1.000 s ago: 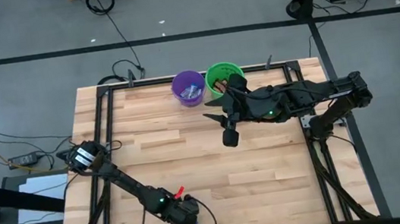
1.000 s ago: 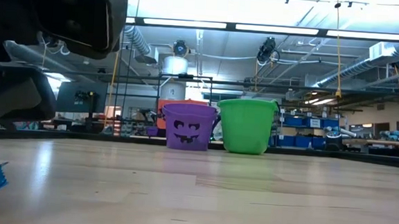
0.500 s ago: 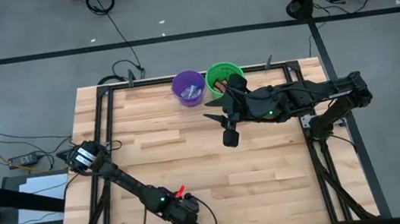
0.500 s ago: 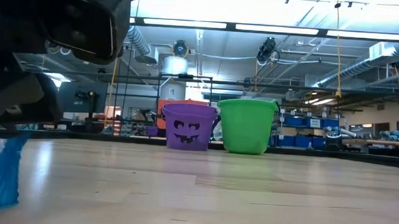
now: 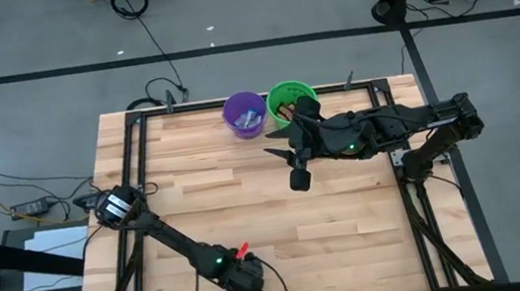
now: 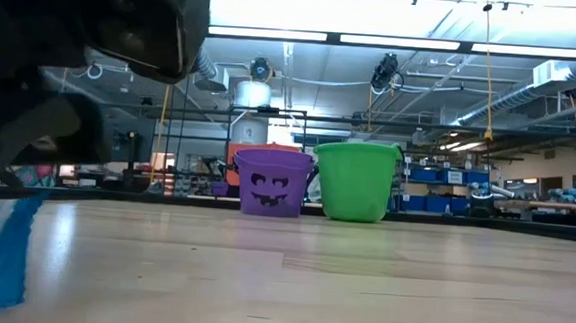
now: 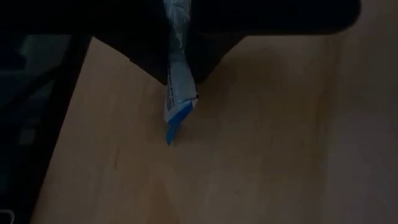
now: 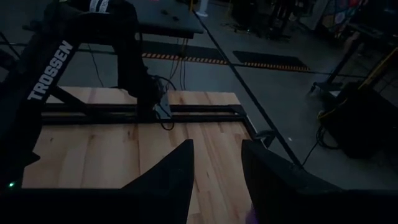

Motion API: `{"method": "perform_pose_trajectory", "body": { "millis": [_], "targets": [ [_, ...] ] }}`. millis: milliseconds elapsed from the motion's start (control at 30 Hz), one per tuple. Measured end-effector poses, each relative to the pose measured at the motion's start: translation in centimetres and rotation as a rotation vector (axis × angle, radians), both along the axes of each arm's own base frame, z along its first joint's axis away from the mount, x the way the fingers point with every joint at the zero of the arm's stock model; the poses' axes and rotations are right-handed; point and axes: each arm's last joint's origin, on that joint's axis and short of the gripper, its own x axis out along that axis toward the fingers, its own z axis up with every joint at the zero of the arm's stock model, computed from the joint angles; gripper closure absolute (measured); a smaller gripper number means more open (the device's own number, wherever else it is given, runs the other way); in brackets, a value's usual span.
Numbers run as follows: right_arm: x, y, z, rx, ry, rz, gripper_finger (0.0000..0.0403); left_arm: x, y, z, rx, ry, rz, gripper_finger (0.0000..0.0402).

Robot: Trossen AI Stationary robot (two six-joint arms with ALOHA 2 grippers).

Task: Sort candy by brand, put in halloween buckets
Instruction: Put the white chocolate bar into the purple bucket

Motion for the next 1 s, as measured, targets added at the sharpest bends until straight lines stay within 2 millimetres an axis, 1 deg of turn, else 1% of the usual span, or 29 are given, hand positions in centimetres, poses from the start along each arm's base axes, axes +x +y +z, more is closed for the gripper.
{"method": "perform_pose_trajectory", "body": {
  "millis": [133,200,333,400,467,600,733,833,900,1000],
  "targets": [
    [0.0,0.0,0.0,0.0,0.0,-0.001,0.0257,0.9,1.0,1.2,0.081,0.015,-0.046,0.0364],
    [-0.2,-0.1,0.1,-0.004,-0.002,-0.009,0.0257,1.2,1.8,1.6,0.16,0.015,-0.037,0.0364],
    [-1.6,-0.3,1.1,-0.016,-0.024,-0.046,0.0257,1.3,3.9,2.8,0.322,-0.001,0.018,0.0364],
    [-2.7,-0.4,1.8,-0.022,-0.047,-0.072,0.0257,1.2,4.9,4.1,0.375,-0.026,0.049,0.0364],
    [-3.9,-0.5,2.5,-0.022,-0.068,-0.094,0.0257,1.2,5.8,5.8,0.397,-0.074,0.076,0.0364],
    [-6.1,-0.8,3.6,-0.005,-0.104,-0.122,0.0257,0.8,7.9,9.9,0.427,-0.203,0.167,0.0363],
    [-7.6,-1.2,4.0,0.023,-0.101,-0.142,0.0257,-1.0,10.0,14.7,0.446,-0.324,0.267,0.0363],
    [-7.9,-1.3,3.8,0.023,-0.07,-0.15,0.0257,-3.0,11.7,17.8,0.457,-0.392,0.353,0.0363],
    [-7.9,-1.3,3.5,0.01,-0.043,-0.157,0.0257,-4.5,12.6,19.6,0.463,-0.432,0.411,0.0363],
    [-8.0,-1.3,3.2,-0.002,-0.018,-0.162,0.0257,-6.9,13.7,21.6,0.474,-0.471,0.492,0.0363]
  ]
}}
